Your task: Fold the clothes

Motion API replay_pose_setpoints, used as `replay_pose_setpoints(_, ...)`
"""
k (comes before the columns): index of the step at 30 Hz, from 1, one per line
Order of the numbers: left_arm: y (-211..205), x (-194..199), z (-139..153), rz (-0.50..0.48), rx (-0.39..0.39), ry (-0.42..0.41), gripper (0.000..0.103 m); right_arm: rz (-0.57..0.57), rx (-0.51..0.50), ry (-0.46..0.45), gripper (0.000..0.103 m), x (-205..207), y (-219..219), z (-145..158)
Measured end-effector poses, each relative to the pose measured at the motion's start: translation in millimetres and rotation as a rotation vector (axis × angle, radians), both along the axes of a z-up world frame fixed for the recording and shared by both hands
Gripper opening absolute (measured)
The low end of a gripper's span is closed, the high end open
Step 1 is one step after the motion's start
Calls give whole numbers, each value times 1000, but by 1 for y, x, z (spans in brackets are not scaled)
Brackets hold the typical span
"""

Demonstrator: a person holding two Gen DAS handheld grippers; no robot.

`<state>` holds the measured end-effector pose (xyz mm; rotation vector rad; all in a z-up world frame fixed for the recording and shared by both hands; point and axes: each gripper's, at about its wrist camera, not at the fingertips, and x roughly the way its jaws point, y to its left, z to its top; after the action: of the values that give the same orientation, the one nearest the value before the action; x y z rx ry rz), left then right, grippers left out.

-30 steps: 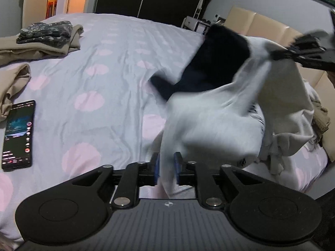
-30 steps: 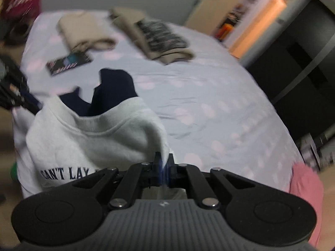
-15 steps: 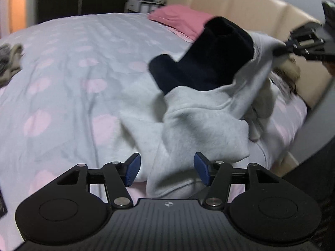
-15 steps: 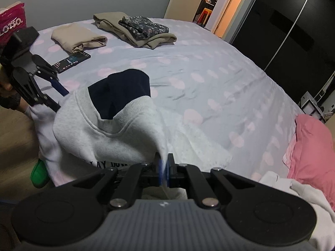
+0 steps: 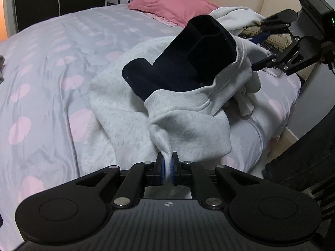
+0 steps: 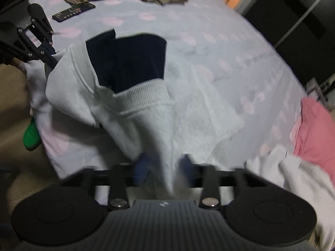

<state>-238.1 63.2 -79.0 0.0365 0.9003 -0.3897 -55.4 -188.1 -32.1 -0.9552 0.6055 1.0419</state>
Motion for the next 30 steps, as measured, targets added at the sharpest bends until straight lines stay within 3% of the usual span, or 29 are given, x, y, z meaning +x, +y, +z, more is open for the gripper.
replay_pose_setpoints(3, -2, 3, 0, -1, 6, -3, 8, 25, 15, 20, 61, -2, 8, -2)
replay_pose_setpoints(6, -10, 6, -7, 3, 30, 1, 15, 48, -37, 7, 58, -3, 16, -13)
replay_pose_setpoints(8, -17, 6, -13, 0, 63, -2, 17, 58, -48, 14, 46, -5, 18, -14)
replay_pose_setpoints(10, -24, 6, -21, -2, 100, -21, 18, 70, -50, 20, 26, -7, 18, -12)
replay_pose_setpoints(14, -33, 4, -34, 18, 142, -81, 18, 115, -56, -2, 17, -12, 18, -13)
replay_pose_setpoints(16, -33, 3, -38, 46, 126, -109, 18, 128, -70, -22, 15, -14, 19, -17)
replay_pose_setpoints(19, -24, 5, -38, 114, 51, -73, 17, 122, -99, -42, 15, -16, 24, -26)
replay_pose_setpoints(20, -18, 8, -36, 136, 25, -46, 7, 100, -105, -35, 15, -16, 26, -26)
replay_pose_setpoints(22, -3, 11, -23, 156, 7, -50, 4, 46, -114, -15, 15, -16, 32, -25)
replay_pose_setpoints(24, 12, 10, 0, 176, 40, -109, 3, 22, -75, -44, 14, -17, 31, -12)
replay_pose_setpoints(30, 61, 7, 125, 234, 108, -343, 3, -75, 213, -200, 8, -19, 18, 65)
